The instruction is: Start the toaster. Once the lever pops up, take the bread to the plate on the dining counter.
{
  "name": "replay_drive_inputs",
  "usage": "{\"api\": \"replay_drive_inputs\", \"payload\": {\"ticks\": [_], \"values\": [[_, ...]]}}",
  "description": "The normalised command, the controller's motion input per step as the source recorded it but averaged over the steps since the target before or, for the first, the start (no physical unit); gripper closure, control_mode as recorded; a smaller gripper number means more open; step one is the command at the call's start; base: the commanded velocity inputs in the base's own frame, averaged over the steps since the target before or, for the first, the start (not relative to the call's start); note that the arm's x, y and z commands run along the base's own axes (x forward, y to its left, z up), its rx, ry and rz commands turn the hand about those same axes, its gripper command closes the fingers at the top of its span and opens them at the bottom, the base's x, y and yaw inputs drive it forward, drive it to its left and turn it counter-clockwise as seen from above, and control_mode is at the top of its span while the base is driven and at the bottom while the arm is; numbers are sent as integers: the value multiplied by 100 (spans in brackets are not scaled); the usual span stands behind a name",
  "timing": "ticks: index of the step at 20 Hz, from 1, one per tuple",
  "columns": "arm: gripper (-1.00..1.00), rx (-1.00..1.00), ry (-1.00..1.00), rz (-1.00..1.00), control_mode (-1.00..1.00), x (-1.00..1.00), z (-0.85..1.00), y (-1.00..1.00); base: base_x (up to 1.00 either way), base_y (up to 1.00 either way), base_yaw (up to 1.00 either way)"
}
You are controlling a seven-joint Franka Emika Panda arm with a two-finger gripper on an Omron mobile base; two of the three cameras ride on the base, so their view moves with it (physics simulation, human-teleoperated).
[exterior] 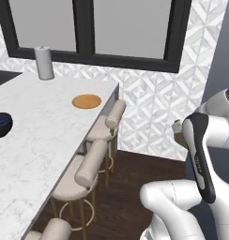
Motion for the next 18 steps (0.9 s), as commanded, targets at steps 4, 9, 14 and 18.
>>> {"api": "replay_drive_inputs", "payload": {"ticks": [4,9,14,18], "values": [[100,0,0,0,100,0,0,0,80,-3,28],[100,0,0,0,100,0,0,0,65,-27,26],[100,0,0,0,100,0,0,0,55,-39,25],[100,0,0,0,100,0,0,0,49,-27,34]]}}
